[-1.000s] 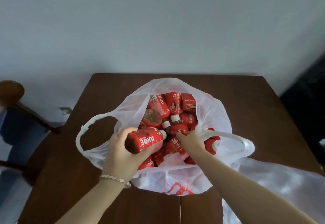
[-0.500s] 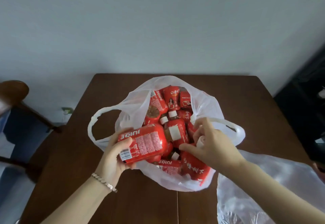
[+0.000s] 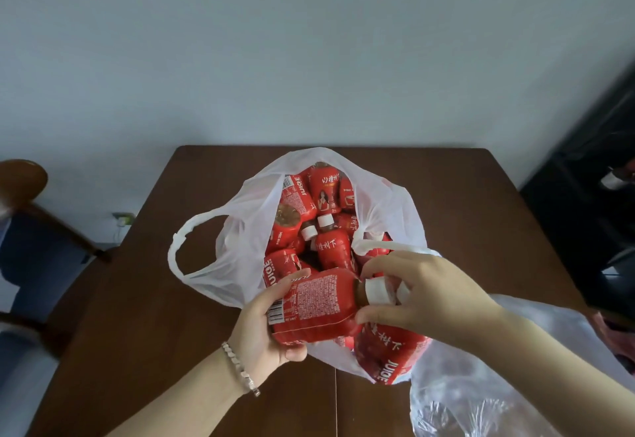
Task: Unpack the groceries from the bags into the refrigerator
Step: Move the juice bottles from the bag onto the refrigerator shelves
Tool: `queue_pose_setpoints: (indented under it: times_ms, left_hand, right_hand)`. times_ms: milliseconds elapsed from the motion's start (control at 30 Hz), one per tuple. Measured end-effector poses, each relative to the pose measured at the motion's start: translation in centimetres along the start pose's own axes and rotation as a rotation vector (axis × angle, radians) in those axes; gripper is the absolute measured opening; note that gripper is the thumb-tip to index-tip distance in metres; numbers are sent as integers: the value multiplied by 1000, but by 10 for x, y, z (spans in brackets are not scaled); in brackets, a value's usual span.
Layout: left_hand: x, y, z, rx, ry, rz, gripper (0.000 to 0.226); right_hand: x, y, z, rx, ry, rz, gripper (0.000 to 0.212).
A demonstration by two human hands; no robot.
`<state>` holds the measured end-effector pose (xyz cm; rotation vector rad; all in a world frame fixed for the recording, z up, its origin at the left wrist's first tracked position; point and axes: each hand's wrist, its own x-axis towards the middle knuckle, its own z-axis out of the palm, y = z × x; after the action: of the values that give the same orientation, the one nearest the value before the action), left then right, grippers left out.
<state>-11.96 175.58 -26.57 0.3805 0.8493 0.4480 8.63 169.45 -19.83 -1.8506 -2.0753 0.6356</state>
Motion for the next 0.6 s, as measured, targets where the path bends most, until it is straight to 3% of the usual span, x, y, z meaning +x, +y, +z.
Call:
queue_pose_setpoints:
  times_ms: [167,300,333,400,467,533,600]
  left_hand:
    - [0,0,7,-4,-71,-153,57]
    - [2,9,24,224,153,-66,36]
    - [6,12,25,412,234,10,29]
    - [13,19,21,1059,373,304,30]
    - [22,23,10,1637,390,578,30]
    - [32,21,6,2111,215,584,33]
    - [47,10,8,2493,-45,397,36]
  right_hand:
    - [2,-3,-5,-24,-53,-125,45]
    - [-2,0,2,-44,-8,-146,46]
    - [-4,3,3,-53,40,-137,47]
    - [-5,6,4,-92,157,-113,45]
    - [-4,5,1,-122,169,18,42]
    - [-5,11,-3,-138,132,205,36]
    - [-5,22,-7,-117,151,342,31]
